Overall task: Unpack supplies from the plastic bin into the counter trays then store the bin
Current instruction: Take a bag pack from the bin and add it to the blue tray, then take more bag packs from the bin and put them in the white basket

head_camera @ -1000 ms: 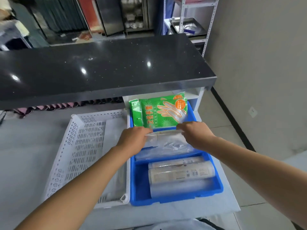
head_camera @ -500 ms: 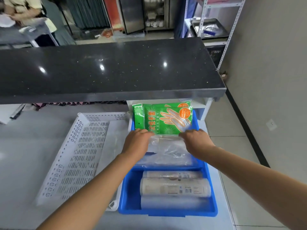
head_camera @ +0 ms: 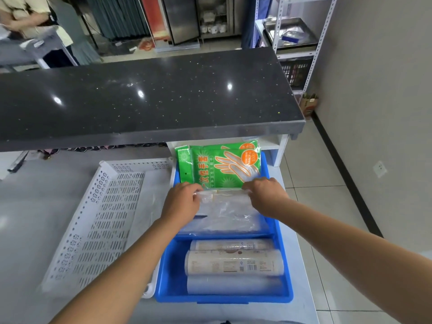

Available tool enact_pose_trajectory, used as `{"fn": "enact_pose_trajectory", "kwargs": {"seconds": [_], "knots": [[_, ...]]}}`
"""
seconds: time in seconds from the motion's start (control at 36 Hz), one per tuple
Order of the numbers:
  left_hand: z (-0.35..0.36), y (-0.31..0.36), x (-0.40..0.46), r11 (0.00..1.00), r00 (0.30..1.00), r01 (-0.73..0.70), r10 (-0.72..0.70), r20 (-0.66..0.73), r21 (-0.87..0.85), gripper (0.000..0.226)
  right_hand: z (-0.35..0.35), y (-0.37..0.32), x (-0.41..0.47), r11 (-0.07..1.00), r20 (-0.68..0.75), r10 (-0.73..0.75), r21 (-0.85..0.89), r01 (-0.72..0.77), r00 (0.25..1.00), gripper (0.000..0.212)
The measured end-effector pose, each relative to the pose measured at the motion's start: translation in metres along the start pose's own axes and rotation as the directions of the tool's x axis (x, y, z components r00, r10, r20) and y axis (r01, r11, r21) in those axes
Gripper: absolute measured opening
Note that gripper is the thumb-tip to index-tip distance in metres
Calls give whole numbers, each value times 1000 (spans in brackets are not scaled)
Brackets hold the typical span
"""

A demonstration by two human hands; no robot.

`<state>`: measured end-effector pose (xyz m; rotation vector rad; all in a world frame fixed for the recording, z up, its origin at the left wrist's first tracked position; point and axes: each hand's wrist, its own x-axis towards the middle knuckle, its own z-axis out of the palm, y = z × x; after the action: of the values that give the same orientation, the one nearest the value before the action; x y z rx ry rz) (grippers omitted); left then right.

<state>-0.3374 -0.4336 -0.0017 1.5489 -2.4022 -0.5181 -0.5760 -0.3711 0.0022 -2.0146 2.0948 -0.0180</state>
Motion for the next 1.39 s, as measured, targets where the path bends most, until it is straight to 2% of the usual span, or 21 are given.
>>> {"fn": "enact_pose_trajectory", "kwargs": {"seconds": [0.08, 0.19, 0.28, 0.39, 0.56, 0.64, 0.78, 0.89, 1.0, 1.19, 1.31, 1.39], "knots": [[3, 3, -2, 995, 999, -18, 22, -41, 93, 35, 6, -1, -10, 996, -170, -44, -88, 30, 984, 45], [5, 7, -9, 995, 999, -18, 21, -26, 102, 42, 14, 2, -26, 996, -217, -58, -73, 43, 974, 48], [1, 12, -20, 997, 999, 25, -22, -37, 68, 48, 14, 9, -38, 999, -202, -47, -8, 46, 978, 48], [-10, 22, -51, 984, 983, 170, -173, -59, -49, 55, 1, 15, -60, 984, -151, -42, 165, 67, 988, 51], [-20, 48, -138, 887, 900, 320, -395, -187, -333, 56, -23, -5, -97, 904, -118, -83, 410, 125, 990, 51], [-14, 64, -186, 841, 859, 413, -487, -159, -348, 60, -27, -23, -115, 863, -93, -162, 469, 187, 982, 50], [-12, 71, -249, 818, 826, 500, -549, -126, -283, 65, -17, -44, -139, 813, -43, -272, 525, 253, 961, 50], [-13, 68, -286, 714, 740, 632, -672, -40, -301, 68, -8, -55, -163, 774, -16, -332, 567, 282, 943, 47], [-6, 54, -318, 696, 737, 641, -676, 6, -324, 67, -2, -77, -183, 723, -17, -364, 626, 294, 931, 44], [-7, 1, -363, 674, 740, 649, -666, 88, -353, 72, 10, -149, -219, 741, 9, -385, 599, 303, 923, 56], [-24, -50, -405, 694, 756, 637, -648, 95, -335, 74, 26, -207, -243, 749, 30, -387, 593, 296, 921, 51], [-39, -91, -445, 665, 732, 651, -678, 71, -366, 77, 45, -257, -259, 749, 70, -403, 598, 285, 912, 34]]}}
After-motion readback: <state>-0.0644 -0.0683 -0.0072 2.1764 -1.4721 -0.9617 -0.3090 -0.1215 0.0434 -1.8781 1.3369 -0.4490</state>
